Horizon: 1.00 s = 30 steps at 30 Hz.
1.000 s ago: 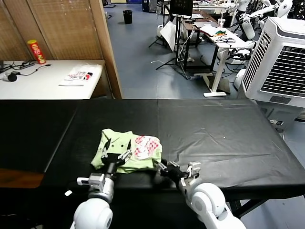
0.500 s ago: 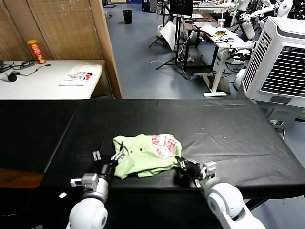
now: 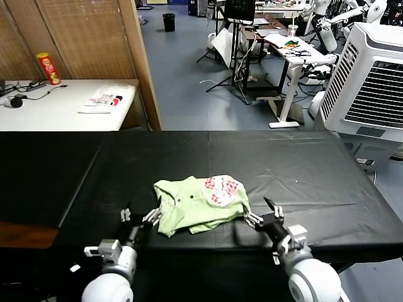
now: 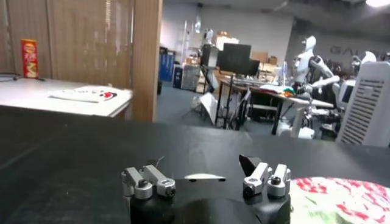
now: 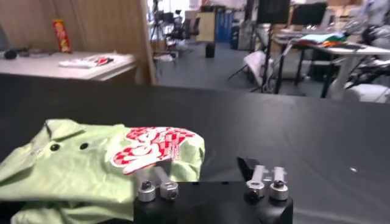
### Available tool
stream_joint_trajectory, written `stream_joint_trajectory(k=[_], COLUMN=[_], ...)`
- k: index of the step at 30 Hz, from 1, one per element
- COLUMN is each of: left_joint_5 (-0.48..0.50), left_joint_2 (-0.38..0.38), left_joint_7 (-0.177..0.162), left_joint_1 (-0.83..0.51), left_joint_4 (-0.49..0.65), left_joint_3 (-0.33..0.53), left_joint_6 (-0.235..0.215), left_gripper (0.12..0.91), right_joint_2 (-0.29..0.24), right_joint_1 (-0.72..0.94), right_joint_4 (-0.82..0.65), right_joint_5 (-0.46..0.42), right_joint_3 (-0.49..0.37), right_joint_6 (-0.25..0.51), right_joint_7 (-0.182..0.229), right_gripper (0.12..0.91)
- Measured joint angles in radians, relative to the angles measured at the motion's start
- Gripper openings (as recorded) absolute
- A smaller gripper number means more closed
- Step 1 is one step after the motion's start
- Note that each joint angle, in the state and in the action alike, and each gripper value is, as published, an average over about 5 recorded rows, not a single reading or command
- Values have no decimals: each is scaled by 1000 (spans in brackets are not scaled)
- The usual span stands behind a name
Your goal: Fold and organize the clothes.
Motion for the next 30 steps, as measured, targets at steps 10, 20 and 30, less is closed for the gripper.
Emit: stream_joint_trajectory(k=[10, 20, 30], left_joint_5=[46, 50, 17], left_joint_2=[9, -6, 23], left_joint_7=[-3, 0, 9], left_joint_1=[70, 101, 145], left_joint_4=[-38, -46, -65], left_joint_3=[-6, -13, -31], left_joint_6=[-20, -32, -29], left_gripper=[798, 798, 798], right_joint_2=[28, 31, 48], right_joint_1=[-130, -128, -186], right_joint_4=[59, 55, 65], right_joint_5=[36, 47, -93], right_joint_3=[38, 40, 40], right_joint_6=[-5, -12, 136], right_joint_7=[-6, -9, -4], right_gripper=[798, 798, 798])
